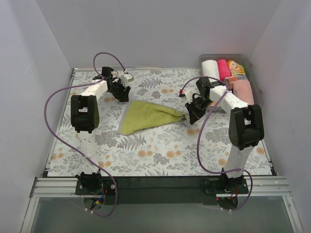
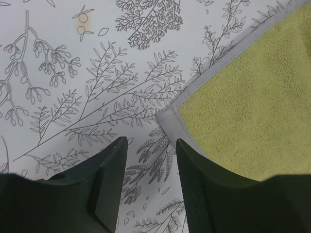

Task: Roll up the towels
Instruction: Flatten the towel

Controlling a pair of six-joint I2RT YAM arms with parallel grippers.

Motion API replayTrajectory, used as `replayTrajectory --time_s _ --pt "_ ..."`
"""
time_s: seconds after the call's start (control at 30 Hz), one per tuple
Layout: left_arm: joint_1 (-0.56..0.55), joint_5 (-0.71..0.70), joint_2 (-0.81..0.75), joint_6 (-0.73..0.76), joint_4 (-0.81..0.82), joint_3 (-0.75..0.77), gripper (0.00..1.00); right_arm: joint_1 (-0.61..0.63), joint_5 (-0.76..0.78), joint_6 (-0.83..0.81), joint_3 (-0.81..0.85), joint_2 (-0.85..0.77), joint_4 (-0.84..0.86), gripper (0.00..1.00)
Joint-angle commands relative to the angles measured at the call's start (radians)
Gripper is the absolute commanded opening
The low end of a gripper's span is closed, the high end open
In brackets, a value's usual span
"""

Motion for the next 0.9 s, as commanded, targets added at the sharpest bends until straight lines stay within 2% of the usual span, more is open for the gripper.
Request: replayTrajectory --time_s 0.0,0.27,0.57,0.63,0.7,0.87 --pt "-0.016 0.004 0.0 -0.041 0.038 0.042 0.42 -0.001 0.002 0.002 0.022 -0.037 -0.015 0.01" --pt "-0.048 0.062 0.029 -0.038 0.039 0.021 0.43 -0.001 0.025 0.002 0.061 -0.016 -0.017 0.01" --pt "-0.083 -0.067 0.052 -0.001 0.042 -0.021 0.34 -0.001 0.039 -0.001 0.099 0.004 -0.015 0.01" --pt "-0.085 -0.076 0.054 -0.001 0.035 -0.013 0.29 0.0 0.045 -0.004 0.11 0.006 -0.012 0.01" --pt "-0.085 -0.082 0.045 -0.001 0.035 -0.016 0.19 -0.001 0.05 -0.004 0.122 0.013 -0.012 0.01" --pt "-0.077 -0.078 -0.049 -0.004 0.036 -0.045 0.0 -0.003 0.068 0.0 0.197 0.024 -0.012 0.01"
